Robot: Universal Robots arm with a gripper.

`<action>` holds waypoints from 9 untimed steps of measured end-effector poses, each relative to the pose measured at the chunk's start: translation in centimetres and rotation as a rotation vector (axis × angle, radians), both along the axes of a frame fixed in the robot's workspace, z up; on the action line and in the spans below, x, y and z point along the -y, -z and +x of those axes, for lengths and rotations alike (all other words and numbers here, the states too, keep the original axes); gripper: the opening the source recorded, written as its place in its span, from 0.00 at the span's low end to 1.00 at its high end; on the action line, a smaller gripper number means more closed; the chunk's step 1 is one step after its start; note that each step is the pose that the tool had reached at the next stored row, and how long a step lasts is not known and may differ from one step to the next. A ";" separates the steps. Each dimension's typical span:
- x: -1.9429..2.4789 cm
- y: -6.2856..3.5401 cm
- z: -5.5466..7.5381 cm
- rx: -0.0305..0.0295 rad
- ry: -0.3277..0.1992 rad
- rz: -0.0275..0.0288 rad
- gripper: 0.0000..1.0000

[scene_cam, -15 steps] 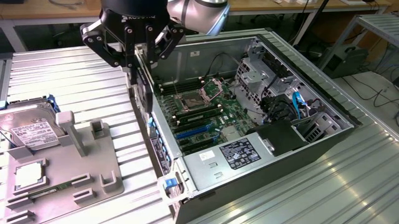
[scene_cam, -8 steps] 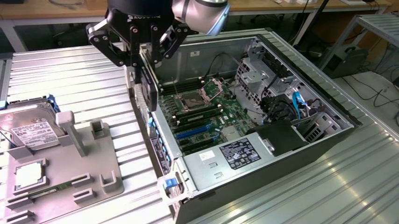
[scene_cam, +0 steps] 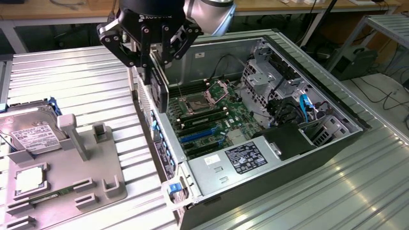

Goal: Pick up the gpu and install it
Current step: 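Pick up the gpu and move the gpu toward the slot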

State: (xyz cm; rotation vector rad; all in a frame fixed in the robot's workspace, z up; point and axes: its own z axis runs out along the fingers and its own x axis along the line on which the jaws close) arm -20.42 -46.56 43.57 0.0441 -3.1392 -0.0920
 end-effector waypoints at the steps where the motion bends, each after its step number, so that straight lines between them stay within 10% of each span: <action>1: 0.00 -0.01 0.1 -0.0001 0.000 -0.0002 0.28; 9: -0.02 0.00 1.3 0.0000 0.000 -0.0001 0.28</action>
